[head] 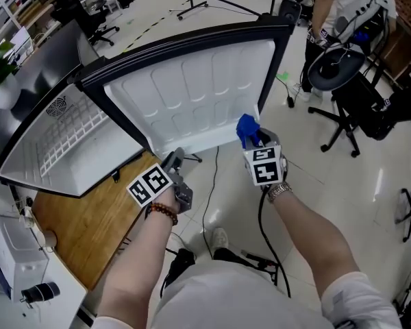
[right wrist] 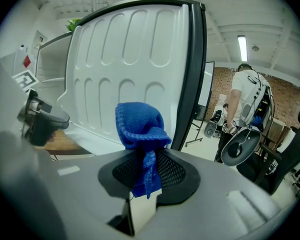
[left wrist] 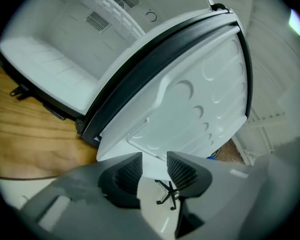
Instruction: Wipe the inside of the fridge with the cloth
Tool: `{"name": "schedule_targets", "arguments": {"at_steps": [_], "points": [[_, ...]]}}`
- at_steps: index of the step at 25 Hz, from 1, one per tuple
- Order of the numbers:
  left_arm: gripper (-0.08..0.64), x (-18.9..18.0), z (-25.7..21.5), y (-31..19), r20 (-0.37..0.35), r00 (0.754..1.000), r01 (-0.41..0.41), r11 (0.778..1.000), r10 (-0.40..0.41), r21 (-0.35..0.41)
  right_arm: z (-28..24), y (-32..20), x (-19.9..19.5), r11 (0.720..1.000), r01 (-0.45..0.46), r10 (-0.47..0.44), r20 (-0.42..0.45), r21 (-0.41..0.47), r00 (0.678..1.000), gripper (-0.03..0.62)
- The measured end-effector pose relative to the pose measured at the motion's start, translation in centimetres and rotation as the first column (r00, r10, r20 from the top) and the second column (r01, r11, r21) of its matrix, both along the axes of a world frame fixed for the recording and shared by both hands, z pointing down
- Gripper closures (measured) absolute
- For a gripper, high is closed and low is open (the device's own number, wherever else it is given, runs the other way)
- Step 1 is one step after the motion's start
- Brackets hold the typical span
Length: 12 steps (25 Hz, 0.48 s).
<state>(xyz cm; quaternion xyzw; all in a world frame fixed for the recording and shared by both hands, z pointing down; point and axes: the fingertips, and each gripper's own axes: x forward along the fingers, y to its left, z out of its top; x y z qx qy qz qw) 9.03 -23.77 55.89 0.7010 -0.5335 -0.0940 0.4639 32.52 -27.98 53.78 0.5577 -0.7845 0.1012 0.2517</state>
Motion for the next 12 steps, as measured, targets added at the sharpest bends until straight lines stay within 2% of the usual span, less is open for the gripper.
{"name": "schedule_targets", "arguments": {"at_steps": [5, 12], "points": [[0.394, -0.6, 0.7, -0.4, -0.105, 0.992, 0.067, 0.998, -0.068, -0.014, -1.9, 1.6, -1.0, 0.998, 0.042, -0.043, 0.028, 0.038, 0.999, 0.515], [0.394, -1.7, 1.1, -1.0, -0.212, 0.967, 0.148, 0.989, -0.145, -0.001, -2.8, 4.7, -3.3, 0.988, 0.144, -0.147, 0.038, 0.061, 0.988, 0.517]]}}
